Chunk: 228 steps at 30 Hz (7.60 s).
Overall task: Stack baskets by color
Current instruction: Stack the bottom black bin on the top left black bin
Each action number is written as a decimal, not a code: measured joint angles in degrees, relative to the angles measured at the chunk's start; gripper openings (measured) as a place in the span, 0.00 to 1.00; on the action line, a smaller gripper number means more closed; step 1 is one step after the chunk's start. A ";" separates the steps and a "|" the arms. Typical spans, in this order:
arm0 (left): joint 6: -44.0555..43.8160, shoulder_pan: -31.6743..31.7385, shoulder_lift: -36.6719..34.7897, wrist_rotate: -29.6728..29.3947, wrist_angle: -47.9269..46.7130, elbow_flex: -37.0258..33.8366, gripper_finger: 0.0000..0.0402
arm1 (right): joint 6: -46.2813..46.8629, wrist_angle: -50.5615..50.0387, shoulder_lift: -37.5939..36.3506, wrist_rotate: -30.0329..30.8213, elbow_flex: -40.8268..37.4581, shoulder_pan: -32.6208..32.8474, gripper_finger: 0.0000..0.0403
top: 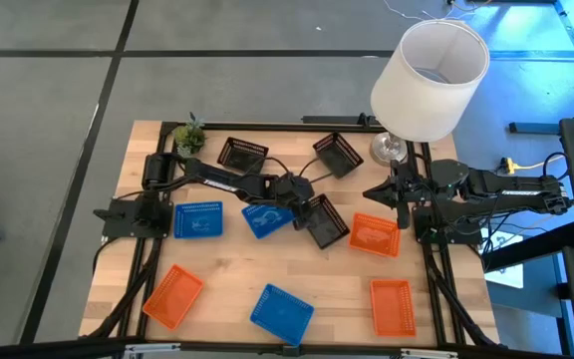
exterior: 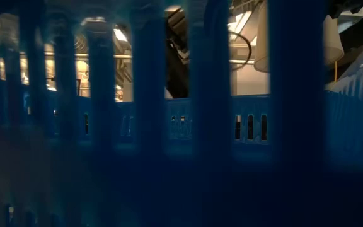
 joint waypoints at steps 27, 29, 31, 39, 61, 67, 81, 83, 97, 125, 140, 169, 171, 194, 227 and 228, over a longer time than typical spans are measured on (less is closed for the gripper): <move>0.66 2.39 0.82 0.30 -22.22 16.85 0.00 | 0.04 0.06 -0.03 0.01 -0.02 -0.01 0.03; 1.89 2.90 0.60 -2.83 -28.04 20.97 0.00 | 0.04 0.08 -0.02 0.00 -0.02 0.00 0.03; 3.02 3.50 -0.16 -5.90 -34.69 24.39 0.00 | 0.04 0.06 -0.03 0.00 -0.02 0.00 0.03; 2.32 7.14 -5.46 -14.44 -53.46 33.24 0.00 | 0.02 0.00 0.00 0.02 -0.02 0.00 0.03; -16.83 20.08 -13.48 -26.65 -68.71 21.03 0.00 | -0.24 -0.49 -0.02 0.07 -0.04 -0.08 0.03; -16.76 21.28 -13.68 -28.69 -62.73 15.68 0.00 | -0.37 -0.49 -0.02 0.06 -0.04 -0.08 0.03; -16.02 23.29 -13.63 -26.49 -54.39 9.92 0.00 | -0.39 -0.46 -0.02 0.07 -0.04 -0.08 0.03; -16.70 23.27 -13.63 -25.64 -52.85 9.80 0.00 | -0.39 -0.46 -0.02 0.07 -0.04 -0.08 0.03; -19.01 22.72 -13.63 -23.67 -50.06 9.78 0.00 | -0.24 -0.44 -0.02 0.07 -0.04 -0.08 0.03; -15.90 22.43 -12.78 -22.76 -48.90 11.26 0.17 | -2.07 -0.28 -0.02 0.02 -0.02 -0.07 0.03; -10.54 26.01 -14.11 -21.02 -42.93 5.29 0.17 | -4.61 -0.33 -0.04 -0.04 0.00 -0.04 0.03; -10.27 26.84 -14.03 -19.47 -30.61 -4.82 0.17 | -4.76 0.49 -0.02 0.02 0.00 -0.08 0.03; -10.27 26.84 -14.03 -19.43 -30.57 -4.82 0.17 | -4.74 0.50 -0.02 0.02 0.00 -0.08 0.03; -5.81 24.59 -10.80 -20.78 -32.05 -0.66 0.17 | -2.91 0.67 -0.02 0.00 0.00 -0.08 0.03; -4.52 24.97 -10.37 -21.10 -35.85 1.69 0.00 | -2.80 1.02 -0.04 0.00 0.00 -0.08 0.03; -4.52 24.99 -9.92 -21.09 -35.79 1.69 0.00 | -2.80 1.04 -0.04 0.00 0.00 -0.08 0.03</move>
